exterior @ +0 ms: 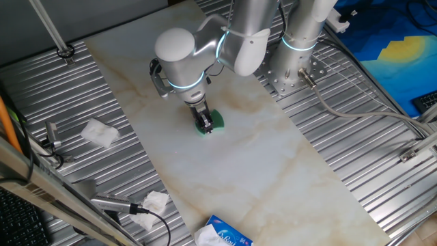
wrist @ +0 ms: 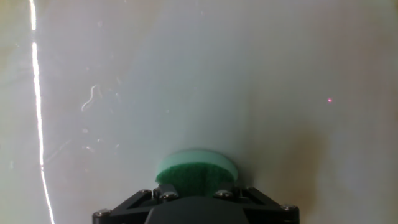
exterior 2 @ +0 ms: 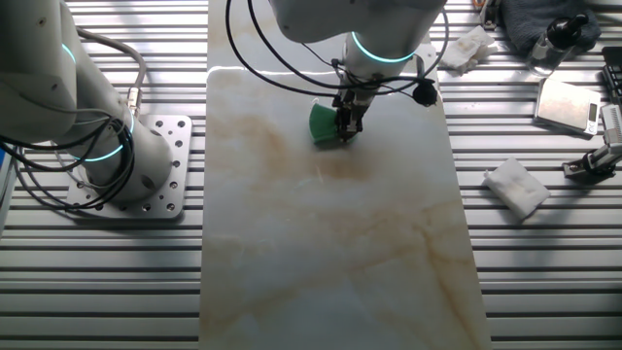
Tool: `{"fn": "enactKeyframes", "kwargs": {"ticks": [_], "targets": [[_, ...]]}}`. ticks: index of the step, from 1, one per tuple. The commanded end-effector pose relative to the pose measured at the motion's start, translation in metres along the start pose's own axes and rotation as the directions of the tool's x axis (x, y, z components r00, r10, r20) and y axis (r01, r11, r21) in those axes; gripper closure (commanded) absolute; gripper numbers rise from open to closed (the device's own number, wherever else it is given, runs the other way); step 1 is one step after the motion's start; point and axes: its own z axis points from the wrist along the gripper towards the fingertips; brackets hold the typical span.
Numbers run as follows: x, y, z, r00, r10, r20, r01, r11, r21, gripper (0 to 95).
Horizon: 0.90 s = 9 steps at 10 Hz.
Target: Clean the tabletop with a sponge
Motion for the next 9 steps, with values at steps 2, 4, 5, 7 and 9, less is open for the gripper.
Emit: {"fn": "enactKeyframes", "kwargs": {"ticks": [2, 4, 5, 7, 9], "targets": [[0.0, 0.0011, -0.0003, 1.0, 0.018, -0.005, -0.018, 1.0, -0.011, 57.0], [-0.0001, 0.0014, -0.0002, 1.0, 0.014, -0.005, -0.014, 1.0, -0.008, 57.0], [-0.0001, 0.0014, -0.0002, 1.0, 0.015, -0.004, -0.015, 1.0, -0.008, 57.0], [-0.0002, 0.0013, -0.0004, 1.0, 0.016, -0.004, -0.016, 1.0, -0.008, 57.0], [-0.0003, 0.0013, -0.0004, 1.0, 0.016, -0.004, -0.016, 1.0, -0.008, 57.0]]}}
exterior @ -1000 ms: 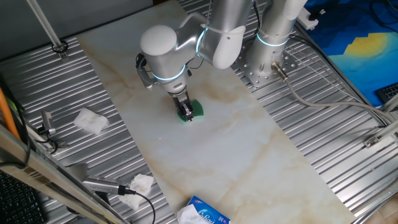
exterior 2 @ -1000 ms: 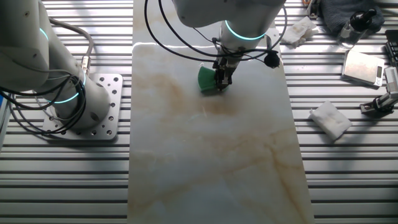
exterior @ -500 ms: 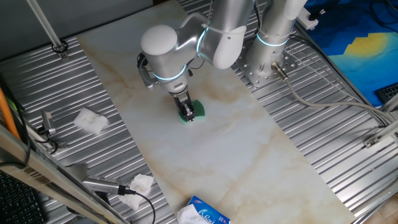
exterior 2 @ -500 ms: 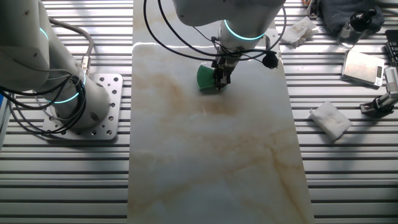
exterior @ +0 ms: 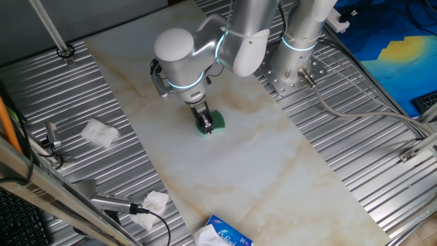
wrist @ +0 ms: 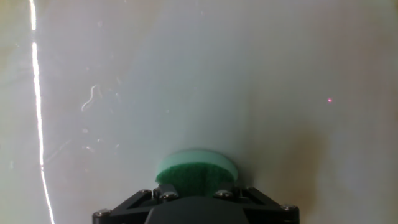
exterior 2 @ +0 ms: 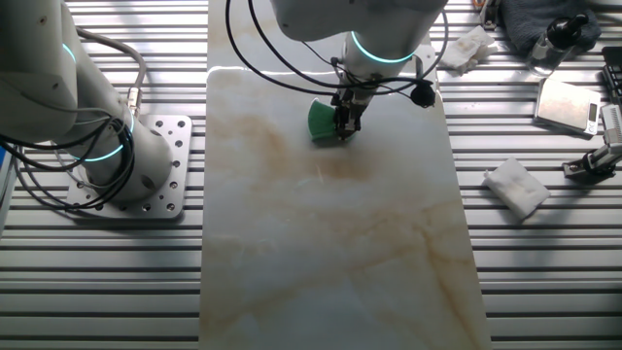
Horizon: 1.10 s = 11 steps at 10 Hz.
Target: Clean the tabletop with a sponge
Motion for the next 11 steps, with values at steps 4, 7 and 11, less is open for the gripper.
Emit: {"fn": "enactKeyframes", "kwargs": {"ticks": [4, 7, 11], "targets": [[-0.0002, -0.0002, -0.0002, 1.0, 0.004, -0.003, -0.004, 1.0, -0.003, 57.0], [-0.0002, -0.0002, -0.0002, 1.0, 0.019, -0.001, -0.019, 1.0, -0.006, 57.0], [-0.0002, -0.0002, -0.0002, 0.999, 0.035, -0.004, -0.035, 0.999, -0.004, 57.0]]}}
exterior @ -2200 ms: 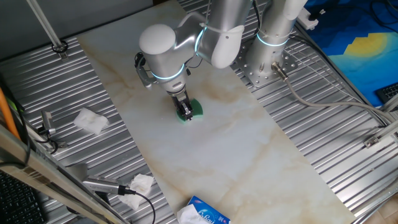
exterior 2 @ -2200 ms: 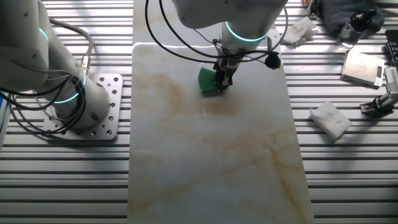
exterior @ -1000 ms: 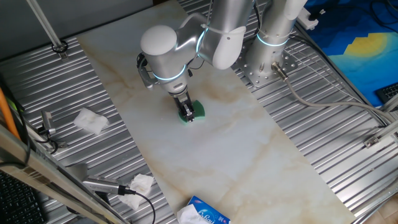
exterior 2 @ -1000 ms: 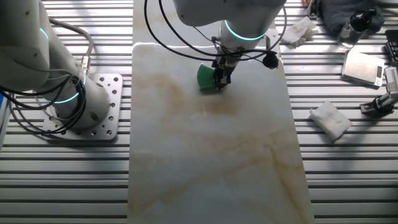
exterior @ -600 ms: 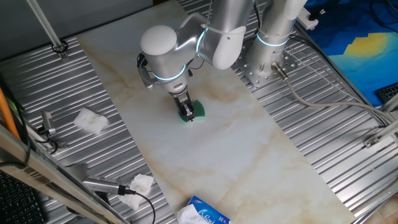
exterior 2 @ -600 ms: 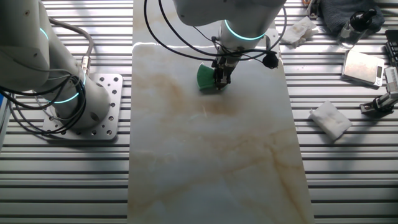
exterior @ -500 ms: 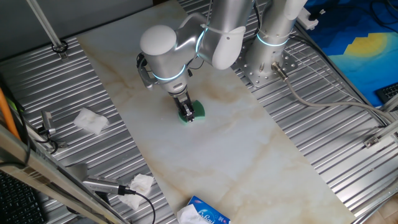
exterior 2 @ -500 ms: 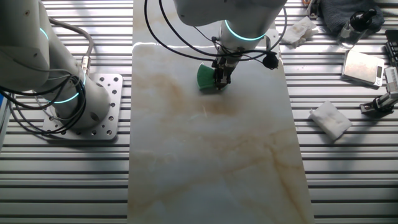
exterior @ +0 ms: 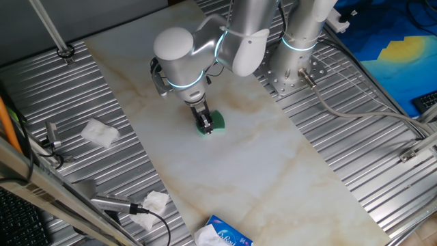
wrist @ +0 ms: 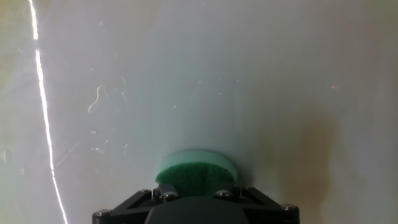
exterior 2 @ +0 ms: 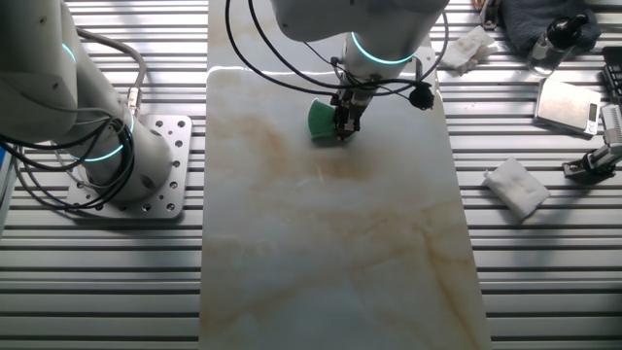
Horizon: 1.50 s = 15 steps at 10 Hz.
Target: Clean the tabletop with a sponge
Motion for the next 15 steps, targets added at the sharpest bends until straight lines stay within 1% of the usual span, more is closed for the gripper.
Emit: {"fn": "enactKeyframes", "kwargs": {"ticks": [1, 2, 5, 7, 11, 12, 13, 15], "targets": [[0.0, 0.0, 0.0, 1.0, -0.003, -0.003, 0.003, 1.0, 0.002, 57.0], [0.0, 0.0, 0.0, 1.0, -0.003, -0.004, 0.003, 1.0, 0.003, 57.0], [0.01, -0.002, 0.004, 1.0, -0.01, -0.004, 0.01, 1.0, 0.0, 57.0], [0.013, -0.001, 0.0, 1.0, -0.004, -0.01, 0.004, 1.0, 0.001, 57.0], [0.022, 0.006, 0.006, 1.0, 0.014, -0.003, -0.014, 1.0, 0.001, 57.0], [0.023, 0.006, 0.006, 1.0, 0.015, -0.004, -0.015, 1.0, 0.006, 57.0], [0.024, 0.007, 0.005, 1.0, 0.02, -0.004, -0.02, 1.0, 0.002, 57.0], [0.024, 0.014, 0.008, 0.999, 0.034, -0.001, -0.034, 0.999, 0.002, 57.0]]}}
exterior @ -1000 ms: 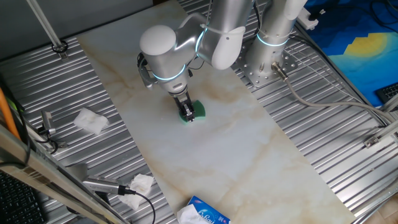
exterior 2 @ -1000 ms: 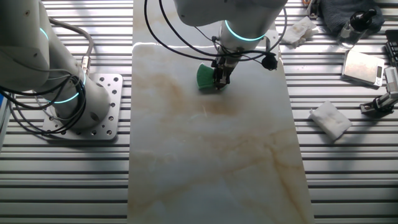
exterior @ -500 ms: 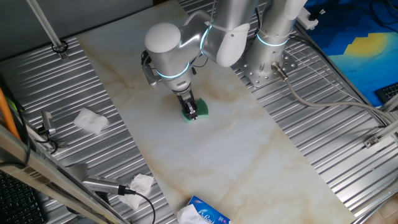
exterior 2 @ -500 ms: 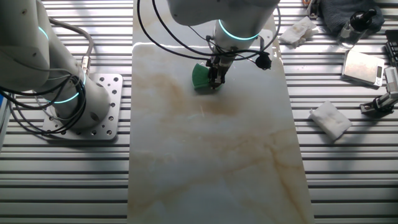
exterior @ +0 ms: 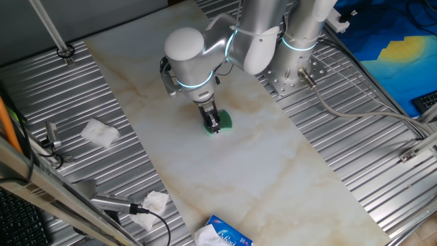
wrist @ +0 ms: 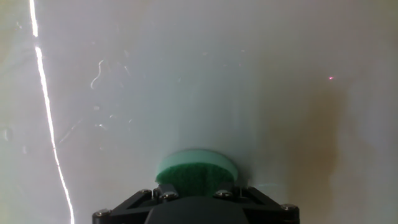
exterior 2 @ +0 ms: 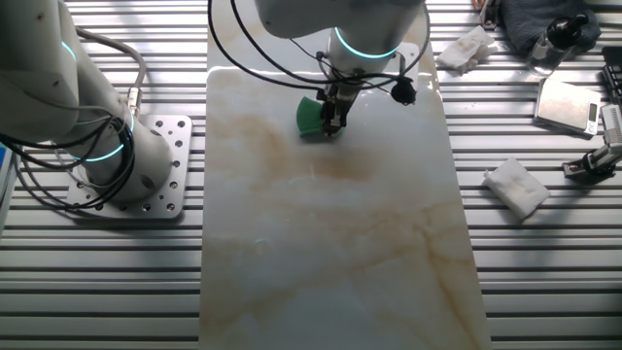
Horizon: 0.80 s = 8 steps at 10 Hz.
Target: Clean the tabletop with a sponge
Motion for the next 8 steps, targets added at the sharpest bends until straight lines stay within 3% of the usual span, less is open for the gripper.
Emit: {"fn": "enactKeyframes", "kwargs": {"ticks": [1, 3, 8], "targets": [[-0.0012, 0.008, 0.0039, 1.0, 0.019, 0.006, -0.019, 1.0, 0.003, 57.0], [-0.0013, 0.0114, 0.0046, 1.0, 0.019, 0.007, -0.019, 1.0, 0.023, 57.0], [-0.0021, 0.0149, 0.0017, 0.999, 0.033, 0.014, -0.033, 0.999, 0.006, 57.0]]}}
